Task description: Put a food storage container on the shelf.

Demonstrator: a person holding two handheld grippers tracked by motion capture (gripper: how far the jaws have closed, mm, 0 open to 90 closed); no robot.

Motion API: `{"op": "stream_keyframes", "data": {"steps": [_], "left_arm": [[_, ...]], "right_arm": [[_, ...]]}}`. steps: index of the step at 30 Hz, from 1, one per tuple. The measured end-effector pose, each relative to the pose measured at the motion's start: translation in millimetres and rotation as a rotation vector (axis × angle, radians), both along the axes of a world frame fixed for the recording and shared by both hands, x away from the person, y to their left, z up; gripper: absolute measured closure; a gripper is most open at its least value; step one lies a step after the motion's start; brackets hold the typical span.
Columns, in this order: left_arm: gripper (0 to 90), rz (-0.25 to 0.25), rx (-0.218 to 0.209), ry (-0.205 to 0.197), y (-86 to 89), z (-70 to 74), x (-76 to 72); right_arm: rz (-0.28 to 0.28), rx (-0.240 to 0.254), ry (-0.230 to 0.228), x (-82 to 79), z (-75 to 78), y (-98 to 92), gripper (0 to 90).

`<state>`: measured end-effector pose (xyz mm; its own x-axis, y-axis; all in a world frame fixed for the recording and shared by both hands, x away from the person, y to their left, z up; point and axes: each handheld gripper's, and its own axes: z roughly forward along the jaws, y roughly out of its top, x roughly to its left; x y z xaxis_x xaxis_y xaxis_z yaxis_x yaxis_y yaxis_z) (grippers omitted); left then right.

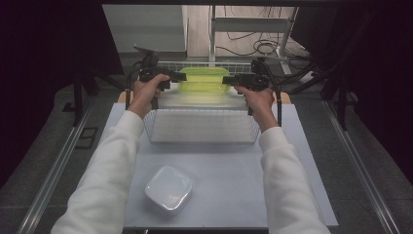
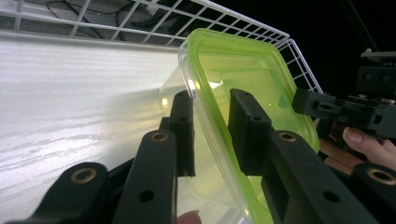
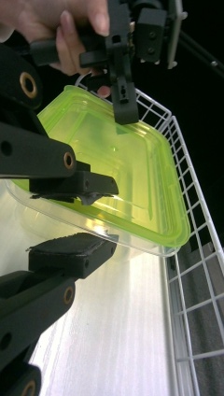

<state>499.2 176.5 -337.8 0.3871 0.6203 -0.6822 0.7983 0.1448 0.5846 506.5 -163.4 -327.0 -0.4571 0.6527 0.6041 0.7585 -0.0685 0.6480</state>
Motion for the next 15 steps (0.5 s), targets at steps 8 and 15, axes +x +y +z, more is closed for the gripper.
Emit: {"op": "stream_keyframes", "data": {"steps": [8,15], "left_arm": [[56.1,0.034,0.069,-0.072,-6.3,2.1,-3.3],[30.8,0.034,0.153,-0.237,-9.4,21.7,-24.9]], "right_arm": [[-0.048,-0.022,-0.001,-1.2,-0.3,1.5,57.4],[-0.098,-0.153,-0.236,-28.3,21.1,6.7,34.8]]}}
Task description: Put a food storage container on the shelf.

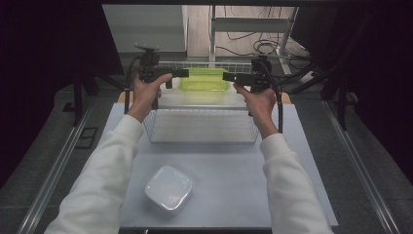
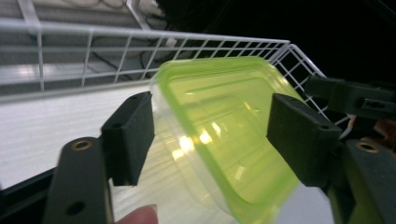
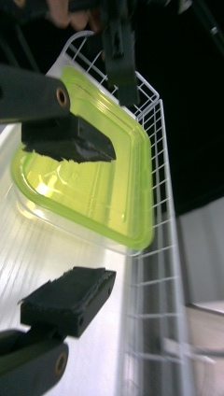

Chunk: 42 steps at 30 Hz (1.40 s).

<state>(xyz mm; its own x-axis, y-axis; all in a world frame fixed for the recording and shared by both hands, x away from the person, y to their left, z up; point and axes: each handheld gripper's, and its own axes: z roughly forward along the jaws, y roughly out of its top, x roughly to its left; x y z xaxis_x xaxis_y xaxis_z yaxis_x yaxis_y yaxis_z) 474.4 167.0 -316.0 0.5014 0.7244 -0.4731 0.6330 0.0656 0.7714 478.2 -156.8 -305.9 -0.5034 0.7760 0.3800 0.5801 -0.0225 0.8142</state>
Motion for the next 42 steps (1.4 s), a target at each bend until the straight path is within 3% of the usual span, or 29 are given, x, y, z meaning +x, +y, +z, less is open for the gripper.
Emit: {"op": "stream_keyframes", "data": {"steps": [1,3,6,8,11,12,13,14,22,26,27,28,30,32,42], "left_arm": [[29.4,0.000,0.000,0.000,0.0,0.0,0.0],[27.8,-0.013,0.026,-0.046,0.4,7.5,-12.0],[26.4,-0.031,0.054,-0.094,0.7,14.0,-32.1],[25.9,-0.044,0.092,-0.122,1.1,15.0,-45.7],[25.6,-0.060,0.138,-0.131,3.4,12.2,-64.4],[26.0,-0.071,0.157,-0.131,6.1,8.9,-76.4],[26.0,-0.071,0.157,-0.131,6.1,8.9,-76.4],[26.1,-0.079,0.172,-0.126,8.0,5.6,-84.6],[26.4,-0.147,0.246,-0.093,16.5,-23.6,-132.8],[26.7,-0.186,0.253,-0.070,21.1,-46.3,-159.1],[26.7,-0.186,0.253,-0.070,21.1,-46.3,-159.1],[26.8,-0.194,0.250,-0.056,24.6,-56.3,-169.6],[26.8,-0.203,0.253,-0.049,26.8,-63.0,-175.6],[26.8,-0.211,0.256,-0.027,30.6,-77.4,-185.0],[28.7,-0.200,0.289,0.035,43.2,-105.1,-195.6]], "right_arm": [[0.000,0.000,0.000,0.0,0.0,0.0,34.8],[0.014,-0.040,-0.056,-11.1,8.5,-0.7,32.8],[0.058,-0.061,-0.090,-24.4,15.0,-3.6,32.5],[0.096,-0.069,-0.083,-34.8,15.3,-7.9,32.4],[0.140,-0.093,-0.061,-50.2,8.9,-15.7,32.5],[0.159,-0.129,-0.050,-60.0,3.1,-20.6,32.9],[0.159,-0.129,-0.050,-60.0,3.1,-20.6,32.9],[0.181,-0.161,-0.038,-69.2,-2.6,-25.4,33.3],[0.230,-0.209,-0.021,-98.6,-19.5,-43.5,35.0],[0.265,-0.217,-0.018,-121.4,-36.5,-55.5,36.4],[0.265,-0.217,-0.018,-121.4,-36.5,-55.5,36.4],[0.273,-0.212,0.002,-131.0,-44.9,-60.9,37.0],[0.280,-0.209,0.006,-134.2,-48.5,-63.1,37.2],[0.290,-0.214,0.042,-146.7,-64.3,-71.0,37.5],[0.316,-0.255,0.112,-166.2,-104.3,-78.3,37.3]]}}
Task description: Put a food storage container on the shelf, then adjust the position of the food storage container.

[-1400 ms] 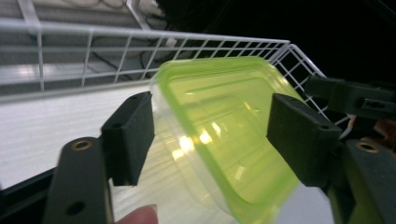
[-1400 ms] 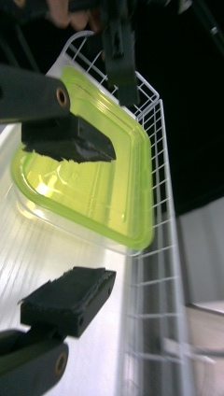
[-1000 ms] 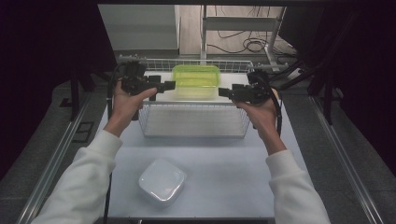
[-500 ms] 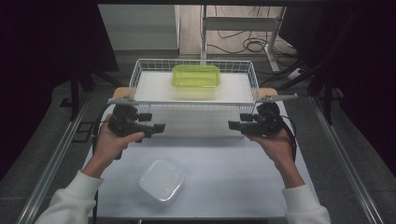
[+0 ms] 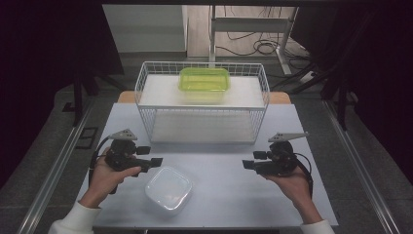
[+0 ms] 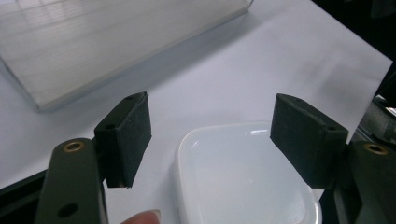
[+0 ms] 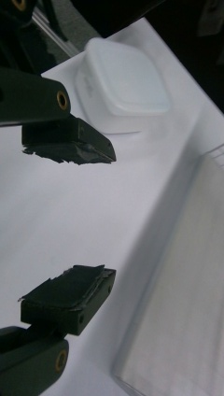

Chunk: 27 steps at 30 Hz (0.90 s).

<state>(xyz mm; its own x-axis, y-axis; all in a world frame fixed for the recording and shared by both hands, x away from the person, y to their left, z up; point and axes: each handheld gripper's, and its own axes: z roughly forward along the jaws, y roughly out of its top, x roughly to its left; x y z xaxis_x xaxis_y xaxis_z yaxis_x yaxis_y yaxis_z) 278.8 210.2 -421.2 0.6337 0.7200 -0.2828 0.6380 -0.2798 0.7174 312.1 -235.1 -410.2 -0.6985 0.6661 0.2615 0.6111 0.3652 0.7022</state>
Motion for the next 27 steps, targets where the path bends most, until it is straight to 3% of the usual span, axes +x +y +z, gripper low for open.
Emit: {"op": "stream_keyframes", "data": {"steps": [4,12,22,27], "left_arm": [[28.4,0.029,0.008,-0.012,6.0,-2.5,-4.2],[28.4,-0.005,0.039,-0.025,7.9,-4.9,-15.0],[28.8,-0.013,0.049,-0.003,13.6,-7.3,-22.3],[35.9,-0.011,0.067,0.036,19.3,-13.6,-29.5]], "right_arm": [[-0.001,-0.006,0.012,-1.1,-6.7,-1.5,37.3],[0.001,-0.008,0.029,0.2,-13.5,2.5,37.1],[-0.007,-0.020,0.046,-3.5,-21.6,0.2,37.1],[-0.008,-0.023,0.064,-3.7,-27.1,0.5,37.1]]}}
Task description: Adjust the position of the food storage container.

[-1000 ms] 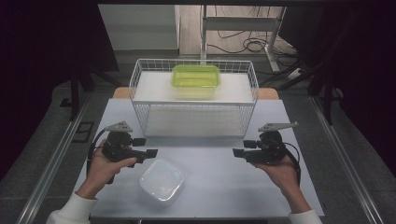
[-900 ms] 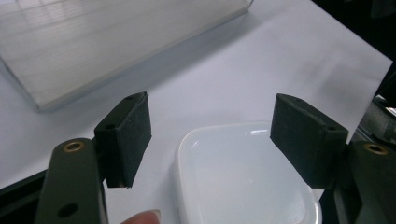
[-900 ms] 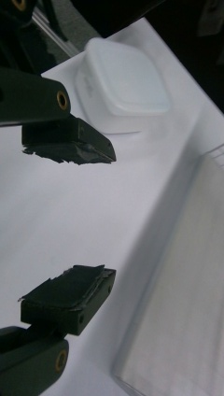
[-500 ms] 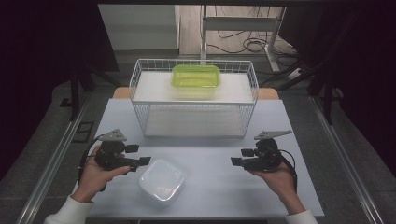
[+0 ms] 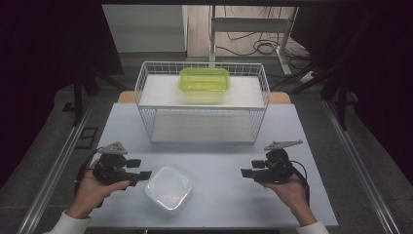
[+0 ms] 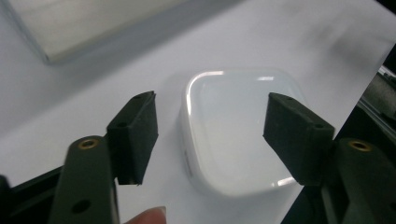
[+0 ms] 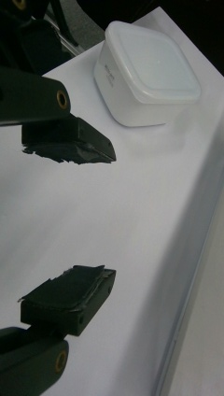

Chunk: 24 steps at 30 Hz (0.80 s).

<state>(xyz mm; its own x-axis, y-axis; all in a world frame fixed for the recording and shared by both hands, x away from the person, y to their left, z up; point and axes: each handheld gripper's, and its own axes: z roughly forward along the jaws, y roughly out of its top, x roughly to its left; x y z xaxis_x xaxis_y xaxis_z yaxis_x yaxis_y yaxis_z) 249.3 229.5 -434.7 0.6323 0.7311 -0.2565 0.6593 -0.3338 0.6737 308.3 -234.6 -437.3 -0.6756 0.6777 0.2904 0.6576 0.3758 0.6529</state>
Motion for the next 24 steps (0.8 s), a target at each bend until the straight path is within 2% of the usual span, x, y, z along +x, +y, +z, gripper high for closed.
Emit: {"op": "stream_keyframes", "data": {"steps": [4,9,10,11,12,13,14,19,24], "left_arm": [[41.5,-0.018,0.030,0.021,3.1,-4.5,-5.2],[58.2,-0.056,0.071,0.053,5.0,-11.5,-13.8],[58.2,-0.062,0.076,0.059,4.8,-12.9,-15.0],[65.9,-0.086,0.079,0.079,3.3,-16.6,-18.4],[69.3,-0.086,0.079,0.079,3.3,-16.6,-18.4],[69.3,-0.112,0.075,0.100,0.3,-20.6,-22.1],[74.4,-0.131,0.080,0.113,-2.3,-23.5,-24.7],[89.0,-0.201,0.119,0.139,-16.0,-33.2,-36.9],[89.8,-0.232,0.121,0.146,-24.3,-34.2,-44.3]], "right_arm": [[0.011,-0.007,0.006,-0.8,-1.9,4.5,37.0],[0.009,-0.004,0.010,-0.1,-3.2,3.7,37.0],[0.009,-0.004,0.010,-0.1,-3.2,3.7,37.0],[0.006,-0.007,0.013,0.4,-4.0,2.7,36.9],[0.006,-0.007,0.013,0.4,-4.0,2.7,36.9],[0.005,-0.007,0.015,0.6,-4.5,2.4,36.9],[0.002,-0.008,0.019,0.8,-5.3,2.1,36.8],[0.004,-0.016,0.025,1.3,-8.0,3.5,36.6],[0.010,-0.020,0.028,1.2,-9.2,4.9,36.6]]}}
